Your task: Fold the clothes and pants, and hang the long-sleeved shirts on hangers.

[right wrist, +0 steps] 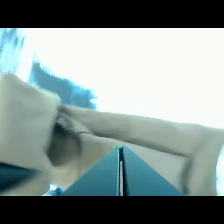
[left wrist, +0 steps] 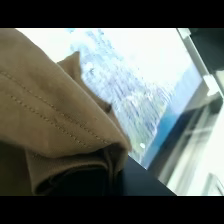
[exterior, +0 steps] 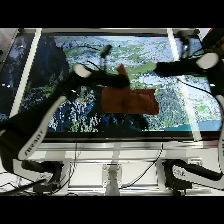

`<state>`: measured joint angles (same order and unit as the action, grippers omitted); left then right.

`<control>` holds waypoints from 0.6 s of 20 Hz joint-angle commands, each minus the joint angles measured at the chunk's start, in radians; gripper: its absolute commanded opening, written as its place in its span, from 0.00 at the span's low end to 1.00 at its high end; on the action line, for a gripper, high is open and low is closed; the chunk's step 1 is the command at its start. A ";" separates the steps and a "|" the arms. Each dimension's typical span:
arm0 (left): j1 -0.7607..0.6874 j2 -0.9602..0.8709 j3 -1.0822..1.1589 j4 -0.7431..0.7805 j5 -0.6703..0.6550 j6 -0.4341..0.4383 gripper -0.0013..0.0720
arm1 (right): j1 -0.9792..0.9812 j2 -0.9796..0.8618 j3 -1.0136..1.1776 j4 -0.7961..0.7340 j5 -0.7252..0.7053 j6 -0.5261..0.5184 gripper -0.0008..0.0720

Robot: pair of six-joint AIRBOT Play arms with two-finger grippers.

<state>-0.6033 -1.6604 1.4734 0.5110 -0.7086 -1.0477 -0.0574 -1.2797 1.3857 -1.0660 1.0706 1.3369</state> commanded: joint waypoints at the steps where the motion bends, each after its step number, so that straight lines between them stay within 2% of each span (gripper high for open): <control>1: -0.175 -0.065 0.001 0.003 0.281 0.000 0.04 | -0.092 0.072 0.001 -0.054 0.034 0.002 0.02; 2: -0.201 -0.076 0.001 0.004 0.322 0.000 0.05 | -0.098 0.069 0.001 -0.069 0.037 0.002 0.02; 3: -0.221 -0.083 0.001 0.003 0.352 0.000 0.25 | -0.098 0.067 -0.002 -0.088 0.036 0.002 0.02; 4: -0.230 -0.085 0.001 0.004 0.362 0.000 0.73 | -0.098 0.064 -0.003 -0.098 0.040 0.003 0.02; 5: -0.232 -0.085 0.001 0.003 0.364 0.000 0.97 | -0.098 0.061 -0.003 -0.101 0.045 0.002 0.04; 7: -0.220 -0.076 0.001 0.004 0.349 0.000 0.97 | -0.098 0.055 -0.003 -0.148 0.037 -0.004 0.21; 10: -0.179 -0.049 0.001 0.004 0.301 0.000 0.97 | -0.098 0.053 -0.003 -0.304 0.014 -0.005 0.17; 12: -0.135 -0.028 0.001 0.004 0.253 0.000 0.97 | -0.122 0.033 -0.008 -0.322 0.018 -0.004 0.17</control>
<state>-0.7765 -1.7096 1.4738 0.5140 -0.4114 -1.0477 -0.1619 -1.2331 1.3811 -1.3037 1.0920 1.3342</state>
